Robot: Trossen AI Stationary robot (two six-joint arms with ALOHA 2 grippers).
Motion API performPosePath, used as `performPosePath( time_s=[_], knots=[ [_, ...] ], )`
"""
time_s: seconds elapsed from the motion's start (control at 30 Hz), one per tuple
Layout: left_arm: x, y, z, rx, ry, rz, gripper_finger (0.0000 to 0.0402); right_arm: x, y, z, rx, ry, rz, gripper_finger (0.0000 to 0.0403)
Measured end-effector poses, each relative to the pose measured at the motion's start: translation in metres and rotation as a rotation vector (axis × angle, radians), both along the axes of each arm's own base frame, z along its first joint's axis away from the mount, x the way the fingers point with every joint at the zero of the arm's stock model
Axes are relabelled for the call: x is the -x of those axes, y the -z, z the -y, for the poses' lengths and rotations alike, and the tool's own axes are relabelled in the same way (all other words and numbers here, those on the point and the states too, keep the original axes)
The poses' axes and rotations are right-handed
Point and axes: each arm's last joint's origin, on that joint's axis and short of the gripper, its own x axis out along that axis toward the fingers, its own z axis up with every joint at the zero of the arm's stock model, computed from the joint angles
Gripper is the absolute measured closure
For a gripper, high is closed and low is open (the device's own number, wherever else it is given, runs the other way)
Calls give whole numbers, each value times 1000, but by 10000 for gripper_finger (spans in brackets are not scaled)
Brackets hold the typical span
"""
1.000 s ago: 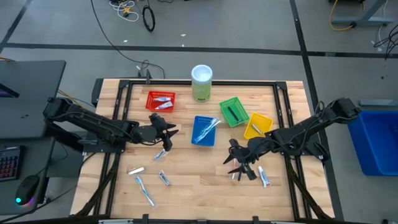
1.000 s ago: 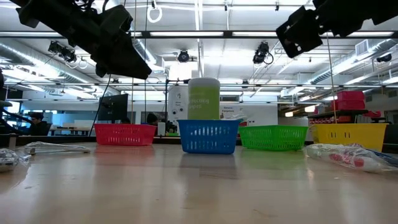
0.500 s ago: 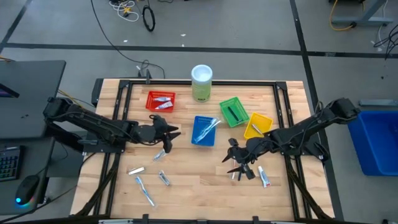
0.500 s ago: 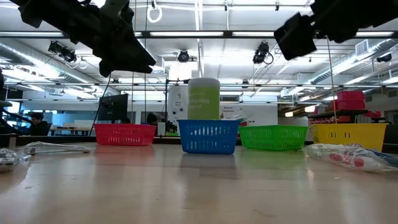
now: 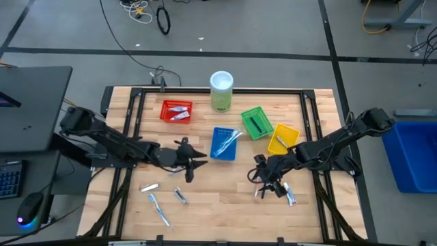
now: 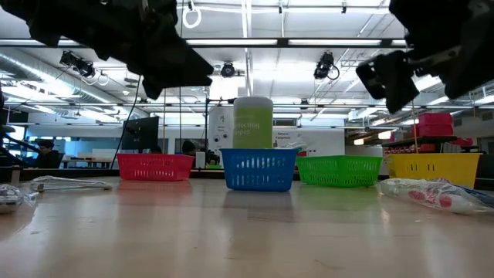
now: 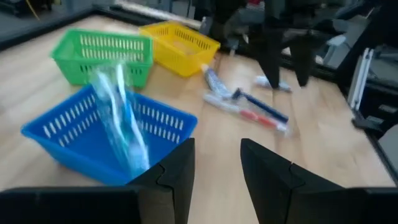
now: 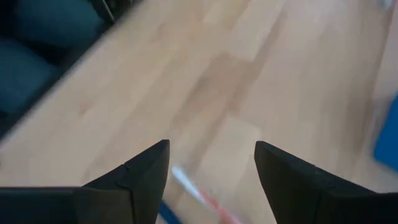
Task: Pick & Place Travel size toiletries
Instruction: Put the blue razor into the green bin
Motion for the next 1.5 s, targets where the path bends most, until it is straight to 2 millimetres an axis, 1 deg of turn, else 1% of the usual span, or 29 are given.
performPosePath(
  time_s=[0.13, 0.27, 0.4, 0.53, 0.67, 0.73, 0.83, 0.97, 1.13, 1.27, 1.5],
  knots=[
    [-5, 12, 5, 11, 4, -17, 265, 5, 7, 1, 70, 30, -66, 170],
    [-6, 18, 7, 40, -10, -33, 265, 8, 15, -5, 93, 3, -123, 183],
    [-6, 17, 8, 50, -13, -20, 265, 12, 20, -9, 110, -10, -178, 189],
    [-8, 9, 9, 0, 10, 38, 265, 16, 16, -8, 120, -2, -210, 192],
    [-8, 9, 7, -54, 3, 34, 265, 17, 15, -8, 129, -1, -210, 192],
    [-8, 9, 6, -65, -17, 32, 265, 18, 19, -11, 120, -43, -227, 194],
    [-8, 9, 5, -69, -29, 30, 265, 22, 32, -14, 135, -71, -256, 200],
    [-8, 10, 5, -68, -29, 30, 265, 21, 43, -18, 135, -92, -238, 207],
    [-8, 9, 5, -67, -29, 31, 265, 21, 56, -19, 209, -135, -192, 215],
    [-8, 9, 5, -58, -31, 34, 265, 23, 66, -17, 256, -159, -220, 225],
    [-8, 9, 5, -55, -32, 33, 265, 20, 65, -18, 309, -173, -165, 248]
  ],
)
